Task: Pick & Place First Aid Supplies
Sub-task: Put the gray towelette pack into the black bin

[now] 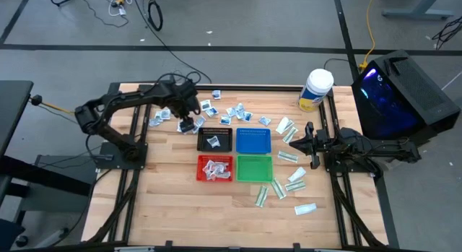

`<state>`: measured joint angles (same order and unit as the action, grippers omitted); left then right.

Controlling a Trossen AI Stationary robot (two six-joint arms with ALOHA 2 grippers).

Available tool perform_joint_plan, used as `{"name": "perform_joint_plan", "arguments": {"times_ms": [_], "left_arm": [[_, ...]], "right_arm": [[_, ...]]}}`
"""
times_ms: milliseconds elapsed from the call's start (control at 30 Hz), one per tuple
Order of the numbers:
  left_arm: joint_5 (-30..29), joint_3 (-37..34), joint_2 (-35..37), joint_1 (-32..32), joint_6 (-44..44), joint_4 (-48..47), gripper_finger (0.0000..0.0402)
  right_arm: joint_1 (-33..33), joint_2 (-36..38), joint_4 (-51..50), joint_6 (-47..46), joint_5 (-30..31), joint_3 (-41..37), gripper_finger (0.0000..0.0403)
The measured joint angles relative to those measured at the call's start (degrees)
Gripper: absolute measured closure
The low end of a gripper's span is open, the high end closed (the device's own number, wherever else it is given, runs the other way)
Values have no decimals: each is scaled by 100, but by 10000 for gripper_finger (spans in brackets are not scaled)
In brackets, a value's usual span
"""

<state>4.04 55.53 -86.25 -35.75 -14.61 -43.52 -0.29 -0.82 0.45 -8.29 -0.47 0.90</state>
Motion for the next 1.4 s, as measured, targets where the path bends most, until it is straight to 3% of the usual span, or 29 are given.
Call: {"name": "perform_joint_plan", "arguments": {"times_ms": [333, 633, 867, 1167, 1400], "left_arm": [[508, 0, -86, 36, -2225, 167, 142], [553, 0, -92, 38, -3188, 168, 142], [631, 0, -392, 172, -3408, 181, 136], [567, 0, -657, 160, -3375, 243, 87], [523, 0, -677, 146, -3402, 419, 88]], "right_arm": [[-1, 0, 0, -1, 0, 0, 385], [1, 0, 0, 1, -2, 0, 385], [1, 0, 0, -1, -2, 0, 385], [0, 0, 0, 1, 0, 0, 385], [1, 0, 0, 1, -2, 1, 385]]}}
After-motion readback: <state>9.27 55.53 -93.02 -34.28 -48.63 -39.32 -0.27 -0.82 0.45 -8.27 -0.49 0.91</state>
